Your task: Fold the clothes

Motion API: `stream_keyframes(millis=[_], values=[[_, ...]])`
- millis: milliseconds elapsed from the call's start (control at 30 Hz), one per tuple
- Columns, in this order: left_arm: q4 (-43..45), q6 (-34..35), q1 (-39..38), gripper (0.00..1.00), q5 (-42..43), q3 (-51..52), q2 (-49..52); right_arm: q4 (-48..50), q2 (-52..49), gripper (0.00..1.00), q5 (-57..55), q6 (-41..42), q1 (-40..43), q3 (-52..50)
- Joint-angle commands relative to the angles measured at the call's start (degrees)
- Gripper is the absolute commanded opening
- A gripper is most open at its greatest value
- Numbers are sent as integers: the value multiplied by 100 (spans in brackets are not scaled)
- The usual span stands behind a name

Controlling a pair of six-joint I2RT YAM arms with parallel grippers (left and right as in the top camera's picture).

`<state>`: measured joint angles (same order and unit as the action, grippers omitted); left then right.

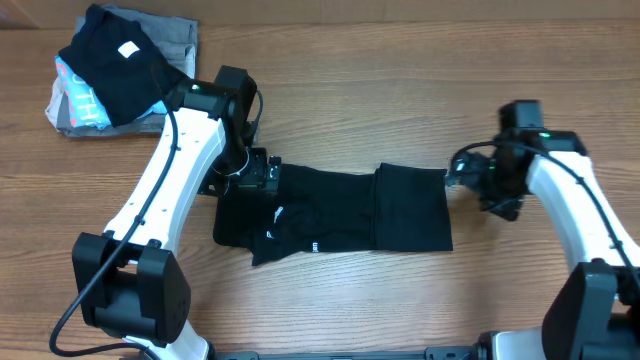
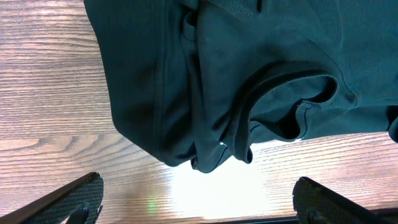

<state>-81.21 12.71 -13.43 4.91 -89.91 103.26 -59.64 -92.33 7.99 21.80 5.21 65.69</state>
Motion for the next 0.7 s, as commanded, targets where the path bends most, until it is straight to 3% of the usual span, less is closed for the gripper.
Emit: stream_keyframes(millis=[0,333,667], values=[[-17,-48,0,100,68,20,44,232,57,98,525,-710,444,-308],[-140,-98,0,100,66,20,44,1875,-70,99,2745,-1510,1375,-1672],[-90,-92,-2,100,72,20,44,2328,-649,100,4256,-2212,1537,-2173]])
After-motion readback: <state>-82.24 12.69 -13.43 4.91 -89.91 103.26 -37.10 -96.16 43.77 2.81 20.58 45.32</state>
